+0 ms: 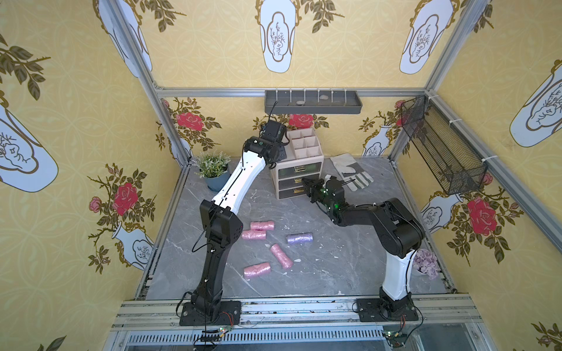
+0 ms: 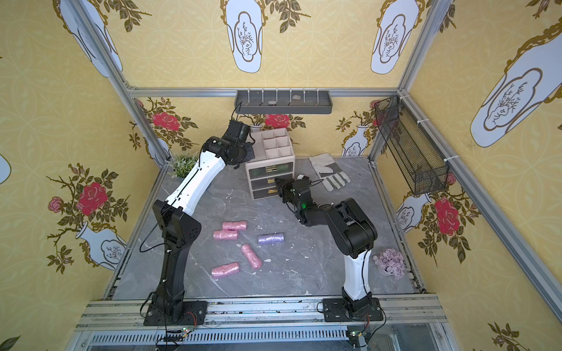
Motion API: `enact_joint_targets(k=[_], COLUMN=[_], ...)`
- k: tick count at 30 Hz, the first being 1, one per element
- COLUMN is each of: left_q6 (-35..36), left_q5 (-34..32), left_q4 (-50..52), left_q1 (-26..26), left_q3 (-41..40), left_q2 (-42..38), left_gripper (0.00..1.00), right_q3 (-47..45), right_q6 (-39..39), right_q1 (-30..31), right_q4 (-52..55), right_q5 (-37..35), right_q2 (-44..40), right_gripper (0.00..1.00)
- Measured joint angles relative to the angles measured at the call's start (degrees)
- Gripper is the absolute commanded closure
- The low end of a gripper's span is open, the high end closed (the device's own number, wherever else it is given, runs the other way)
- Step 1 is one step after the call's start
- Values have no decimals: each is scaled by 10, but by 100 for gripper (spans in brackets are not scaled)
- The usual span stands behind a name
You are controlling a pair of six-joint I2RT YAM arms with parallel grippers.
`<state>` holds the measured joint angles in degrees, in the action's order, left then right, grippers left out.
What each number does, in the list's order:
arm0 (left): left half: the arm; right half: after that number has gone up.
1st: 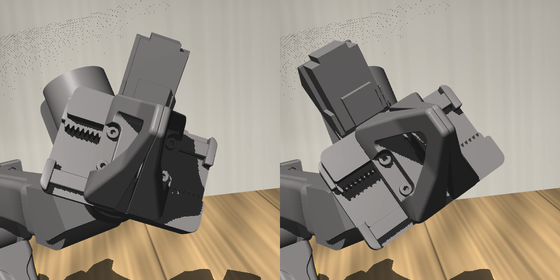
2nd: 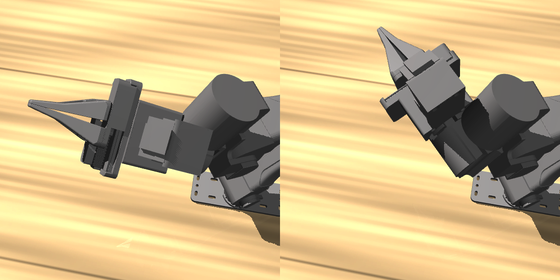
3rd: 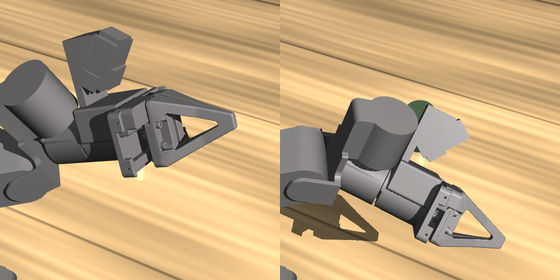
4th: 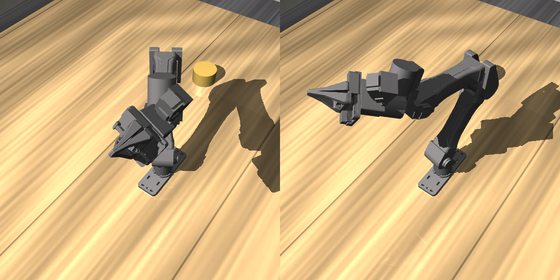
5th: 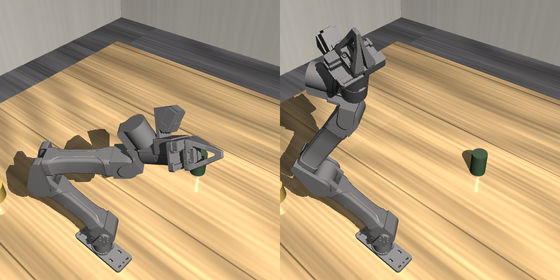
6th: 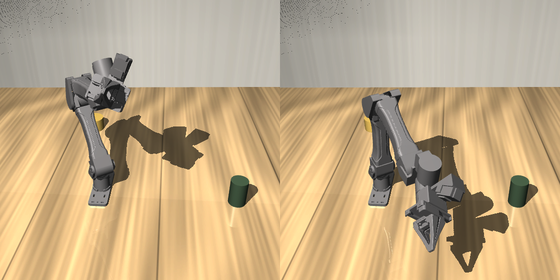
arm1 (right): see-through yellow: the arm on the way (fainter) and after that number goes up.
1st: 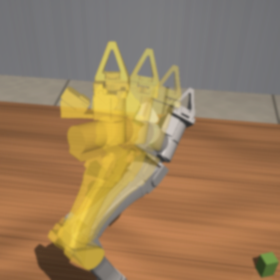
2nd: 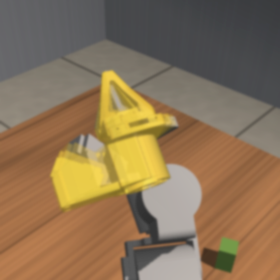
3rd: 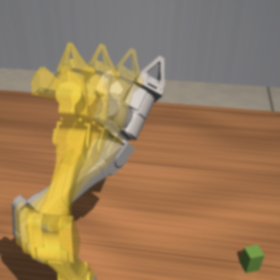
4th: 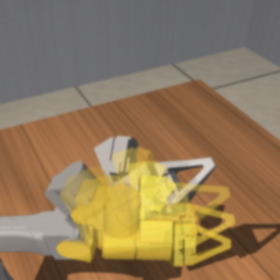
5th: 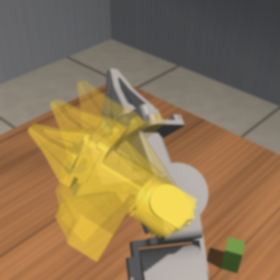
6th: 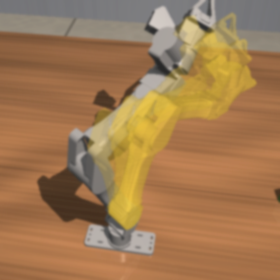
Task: Sort the rolls of trash bags by color and place them into the drawer
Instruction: Open the drawer in the storage box.
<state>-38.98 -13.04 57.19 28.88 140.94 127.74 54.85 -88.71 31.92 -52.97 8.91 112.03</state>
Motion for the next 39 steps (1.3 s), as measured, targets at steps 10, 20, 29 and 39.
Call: enact_joint_targets(k=[10,20,29,39], left_q6=[0,0,0,0], left_q5=[0,-1,-1,-4], left_q4=[4,14,16,11], left_q1=[0,0,0,0], left_q3=[7,17,20,8], left_q2=[3,7,8,0], left_gripper=[100,100,100,83], right_q3=[-61,-138,-169,-148], right_q6=[-4,-4,-1,25], right_q1=[3,17,18,-4], right_q4=[-12,-35,-36,39], right_q5=[20,30,42,74], right_q2=[-45,-93,-122,-144], right_gripper=[96,96,91,55])
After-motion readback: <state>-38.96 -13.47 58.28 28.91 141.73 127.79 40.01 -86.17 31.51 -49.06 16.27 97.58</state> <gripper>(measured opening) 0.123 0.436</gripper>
